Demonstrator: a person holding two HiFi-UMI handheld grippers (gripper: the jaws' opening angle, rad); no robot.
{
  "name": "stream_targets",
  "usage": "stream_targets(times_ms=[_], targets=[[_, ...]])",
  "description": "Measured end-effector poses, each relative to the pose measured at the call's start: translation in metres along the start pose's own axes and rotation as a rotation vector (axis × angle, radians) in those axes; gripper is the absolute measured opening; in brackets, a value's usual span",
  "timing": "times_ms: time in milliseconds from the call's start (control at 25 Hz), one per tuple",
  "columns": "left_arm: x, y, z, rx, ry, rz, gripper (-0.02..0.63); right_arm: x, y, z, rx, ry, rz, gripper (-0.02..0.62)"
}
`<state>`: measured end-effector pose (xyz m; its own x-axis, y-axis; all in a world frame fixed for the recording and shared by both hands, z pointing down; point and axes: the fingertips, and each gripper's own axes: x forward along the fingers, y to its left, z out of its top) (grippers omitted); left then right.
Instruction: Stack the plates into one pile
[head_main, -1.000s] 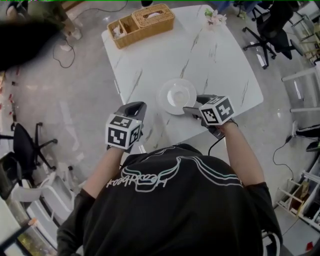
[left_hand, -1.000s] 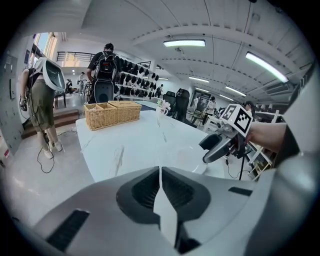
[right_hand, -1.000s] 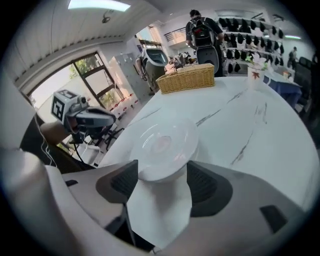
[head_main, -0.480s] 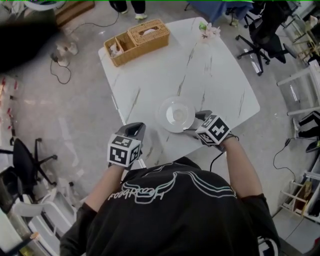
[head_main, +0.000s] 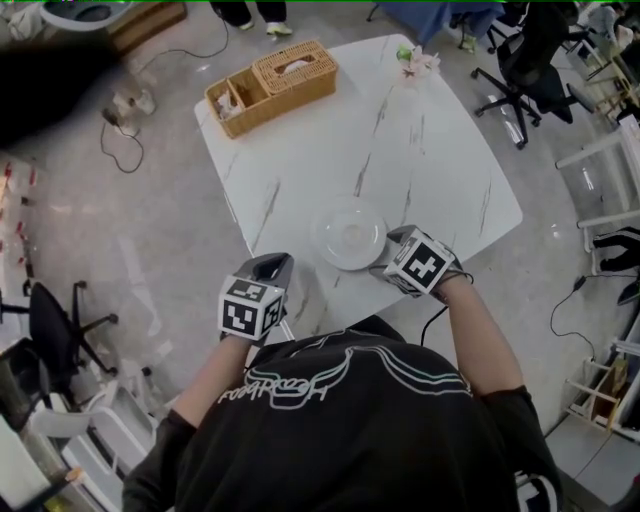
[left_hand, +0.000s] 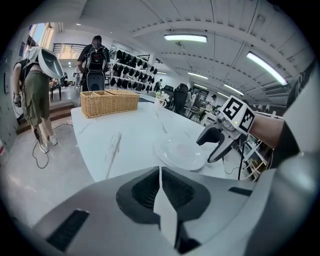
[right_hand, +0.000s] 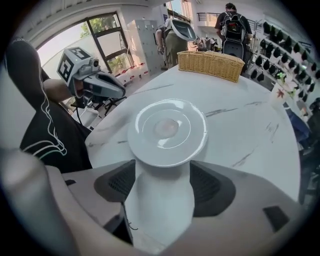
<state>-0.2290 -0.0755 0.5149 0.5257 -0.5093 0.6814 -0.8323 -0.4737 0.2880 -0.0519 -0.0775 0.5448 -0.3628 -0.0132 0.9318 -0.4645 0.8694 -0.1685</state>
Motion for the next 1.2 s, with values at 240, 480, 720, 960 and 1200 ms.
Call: stream_targets(times_ms=[240, 480, 720, 960, 1200], targets=[[0.0, 0.002, -0.003, -0.007, 0.004, 0.002, 0.034, 0.002, -0.01, 0.014, 0.034, -0.035, -0.037, 0.337], [-0.005, 0.006, 0.0, -0.01, -0.011, 0.013, 0.034, 0.004, -0.015, 0.022, 0.057, -0.069, -0.049, 0.337], [-0.011, -0.002, 0.001, -0.025, -0.029, 0.011, 0.034, -0.015, -0.013, 0.024, 0.132, -0.2, -0.039, 0.337], [-0.026, -0.036, 0.026, -0.05, -0.101, -0.043, 0.034, -0.083, 0.017, 0.048, 0.256, -0.571, 0.063, 0.302], [-0.068, -0.097, 0.065, -0.056, -0.223, -0.138, 0.034, -0.179, 0.051, 0.045, 0.307, -0.915, 0.176, 0.126]])
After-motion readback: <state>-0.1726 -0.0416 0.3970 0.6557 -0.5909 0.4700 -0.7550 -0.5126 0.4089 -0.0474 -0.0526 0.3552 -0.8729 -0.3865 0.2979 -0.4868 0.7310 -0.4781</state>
